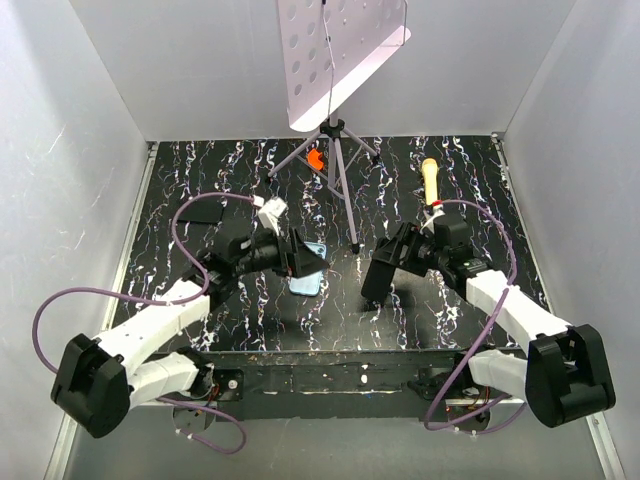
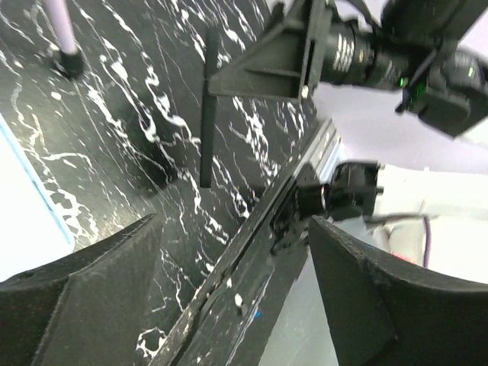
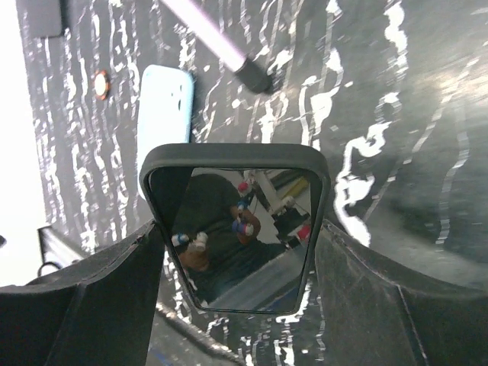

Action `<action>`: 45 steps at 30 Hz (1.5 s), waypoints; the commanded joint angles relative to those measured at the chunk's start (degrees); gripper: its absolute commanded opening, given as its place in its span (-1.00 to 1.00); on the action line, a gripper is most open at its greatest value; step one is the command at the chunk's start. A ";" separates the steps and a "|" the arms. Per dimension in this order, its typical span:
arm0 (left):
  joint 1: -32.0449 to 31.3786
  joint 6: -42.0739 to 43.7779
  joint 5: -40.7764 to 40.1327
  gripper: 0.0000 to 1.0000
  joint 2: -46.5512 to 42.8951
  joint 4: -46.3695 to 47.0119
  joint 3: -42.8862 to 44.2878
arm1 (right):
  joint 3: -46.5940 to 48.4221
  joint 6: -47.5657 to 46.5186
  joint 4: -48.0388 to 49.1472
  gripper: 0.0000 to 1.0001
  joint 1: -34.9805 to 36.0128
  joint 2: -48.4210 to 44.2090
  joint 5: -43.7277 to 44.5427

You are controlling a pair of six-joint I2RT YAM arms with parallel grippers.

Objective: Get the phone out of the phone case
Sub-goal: Pick up the phone at the center of the board, then adjust the phone.

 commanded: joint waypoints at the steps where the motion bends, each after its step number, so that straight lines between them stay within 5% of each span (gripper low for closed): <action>1: -6.56 8.16 -0.93 0.47 -1.97 -2.42 -2.47 | -0.38 9.89 7.97 -0.97 4.49 -1.03 -3.24; 8: -15.88 12.03 -10.24 0.54 3.30 -6.99 1.57 | 0.14 17.71 7.88 -0.97 10.03 -4.10 -1.93; 19: -20.11 13.00 -18.69 0.27 9.63 -7.26 5.88 | 2.08 26.16 1.83 -0.97 16.01 -9.11 5.28; 33: -20.64 12.47 -11.76 -1.00 12.63 -9.89 8.52 | 2.78 28.63 -0.91 -0.97 21.46 -14.38 12.06; 36: -20.55 13.70 -7.03 -1.00 11.66 -12.61 10.45 | 3.74 19.18 -0.81 0.37 21.37 -15.79 9.00; 37: -20.20 13.09 -4.22 -1.00 11.48 -12.88 11.06 | 5.66 12.34 -4.39 0.54 21.37 -15.97 7.93; 41: -18.18 11.07 10.37 -1.00 12.27 -13.23 14.31 | 13.84 -8.34 -20.12 0.87 21.20 -17.90 7.83; 45: -16.07 13.17 18.29 -1.00 12.71 -16.39 17.04 | 18.59 -19.27 -29.46 0.91 21.02 -18.87 2.65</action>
